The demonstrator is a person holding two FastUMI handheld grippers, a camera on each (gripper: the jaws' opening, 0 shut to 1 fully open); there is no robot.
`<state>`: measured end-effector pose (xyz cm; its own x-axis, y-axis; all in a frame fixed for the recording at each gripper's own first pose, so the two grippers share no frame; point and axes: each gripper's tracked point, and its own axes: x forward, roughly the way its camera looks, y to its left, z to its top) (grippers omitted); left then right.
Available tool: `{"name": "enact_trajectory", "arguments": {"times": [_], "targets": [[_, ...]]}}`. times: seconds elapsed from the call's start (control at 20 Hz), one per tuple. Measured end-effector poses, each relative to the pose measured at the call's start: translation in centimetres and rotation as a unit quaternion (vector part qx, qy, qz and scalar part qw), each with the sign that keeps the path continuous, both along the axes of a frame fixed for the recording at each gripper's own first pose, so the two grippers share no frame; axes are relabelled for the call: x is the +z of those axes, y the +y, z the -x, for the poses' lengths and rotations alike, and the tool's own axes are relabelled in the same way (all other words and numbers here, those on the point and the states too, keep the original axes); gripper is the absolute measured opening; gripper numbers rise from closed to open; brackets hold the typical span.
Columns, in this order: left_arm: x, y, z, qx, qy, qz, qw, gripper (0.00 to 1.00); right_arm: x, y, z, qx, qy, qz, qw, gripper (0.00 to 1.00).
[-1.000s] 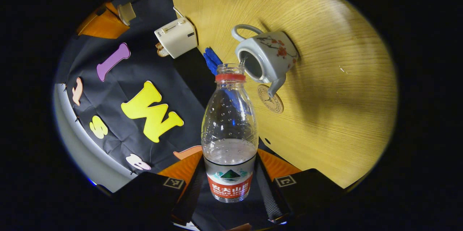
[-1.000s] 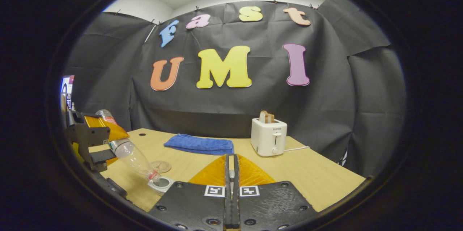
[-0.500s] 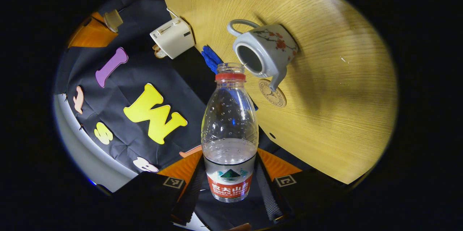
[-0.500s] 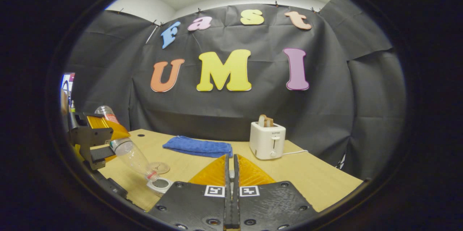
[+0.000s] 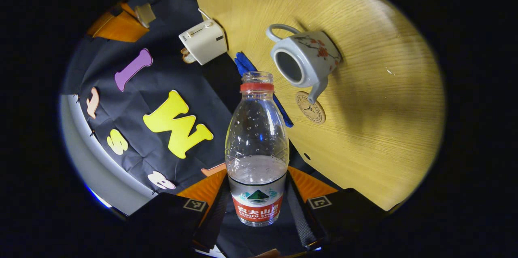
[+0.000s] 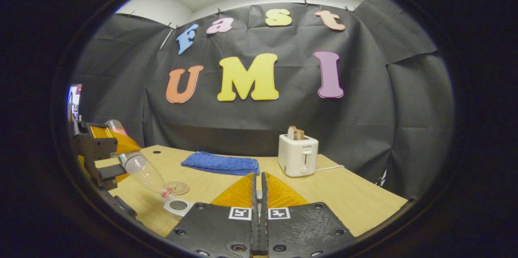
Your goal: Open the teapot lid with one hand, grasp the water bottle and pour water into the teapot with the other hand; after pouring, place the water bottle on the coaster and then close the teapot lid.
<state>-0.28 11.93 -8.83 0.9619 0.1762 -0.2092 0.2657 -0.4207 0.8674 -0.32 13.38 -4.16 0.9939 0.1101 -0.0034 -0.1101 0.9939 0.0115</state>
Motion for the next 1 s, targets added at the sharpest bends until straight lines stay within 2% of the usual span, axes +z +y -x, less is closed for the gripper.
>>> {"name": "enact_trajectory", "arguments": {"times": [0.15,0.25,0.35,0.45,0.6,0.65,0.85,0.9,1.0], "targets": [[-1.1,0.8,0.5,0.016,0.001,0.091,0.996,0.76,0.2,-0.4,0.2,0.001,0.005,-0.014,1.0,0.0],[-1.4,1.5,0.7,0.03,0.003,0.154,0.988,0.75,0.6,-0.7,0.5,-0.002,0.007,-0.016,1.0,0.0],[-1.7,2.4,0.9,0.047,-0.005,0.218,0.975,0.75,1.2,-0.7,1.1,0.001,0.003,-0.016,1.0,0.0],[-1.9,3.2,0.9,0.067,-0.011,0.295,0.953,0.75,1.6,-1.0,1.2,-0.004,-0.004,-0.01,1.0,0.0],[-1.0,3.7,0.9,0.088,-0.044,0.413,0.906,0.76,1.3,-0.6,1.1,-0.004,0.001,-0.007,1.0,0.0],[-1.0,3.8,0.9,0.101,-0.054,0.454,0.883,0.76,1.1,-0.6,1.1,-0.005,0.002,-0.006,1.0,0.0],[0.1,3.7,-0.1,0.098,-0.1,0.596,0.791,0.76,0.7,-0.1,1.0,-0.001,0.005,-0.001,1.0,0.0],[-0.3,3.4,-0.5,0.102,-0.105,0.632,0.761,0.76,0.6,0.0,1.0,-0.001,0.005,0.001,1.0,0.0],[-0.5,2.8,-0.7,0.101,-0.111,0.674,0.724,0.76,0.5,0.0,0.9,-0.001,0.006,0.003,1.0,0.0]]}}
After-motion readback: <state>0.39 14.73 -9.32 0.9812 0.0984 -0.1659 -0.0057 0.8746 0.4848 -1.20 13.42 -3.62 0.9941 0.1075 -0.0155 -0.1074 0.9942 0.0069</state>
